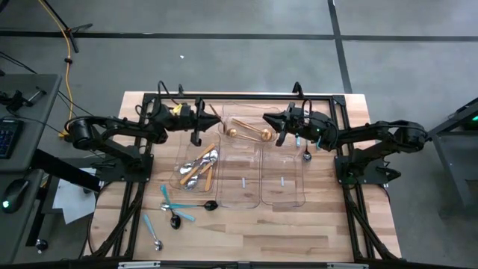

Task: Sort silverware by color (type)
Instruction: Put the gold spoon into the top transparent bin

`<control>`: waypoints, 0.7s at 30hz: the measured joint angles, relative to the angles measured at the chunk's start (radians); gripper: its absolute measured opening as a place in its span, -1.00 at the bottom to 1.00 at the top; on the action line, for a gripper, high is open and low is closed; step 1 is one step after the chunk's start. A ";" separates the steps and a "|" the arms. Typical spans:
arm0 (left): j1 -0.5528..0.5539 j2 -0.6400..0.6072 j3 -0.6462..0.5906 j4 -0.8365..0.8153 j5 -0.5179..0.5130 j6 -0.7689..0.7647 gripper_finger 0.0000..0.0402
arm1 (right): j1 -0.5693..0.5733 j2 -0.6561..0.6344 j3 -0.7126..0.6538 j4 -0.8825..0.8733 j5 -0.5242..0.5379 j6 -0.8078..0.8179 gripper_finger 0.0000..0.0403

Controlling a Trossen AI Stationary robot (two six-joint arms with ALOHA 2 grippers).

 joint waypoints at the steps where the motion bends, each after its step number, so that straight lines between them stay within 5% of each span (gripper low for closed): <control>1: -0.006 0.000 0.000 -0.014 -0.024 0.013 -0.98 | 0.000 0.000 0.000 0.000 0.000 0.000 -0.84; 13: -0.093 0.091 0.239 -0.515 -0.218 0.204 -0.98 | 0.000 0.000 0.000 -0.024 0.000 0.000 -0.84; 21: -0.091 0.225 0.381 -0.689 -0.297 0.258 -0.98 | 0.001 0.000 0.000 -0.122 0.001 0.045 -0.84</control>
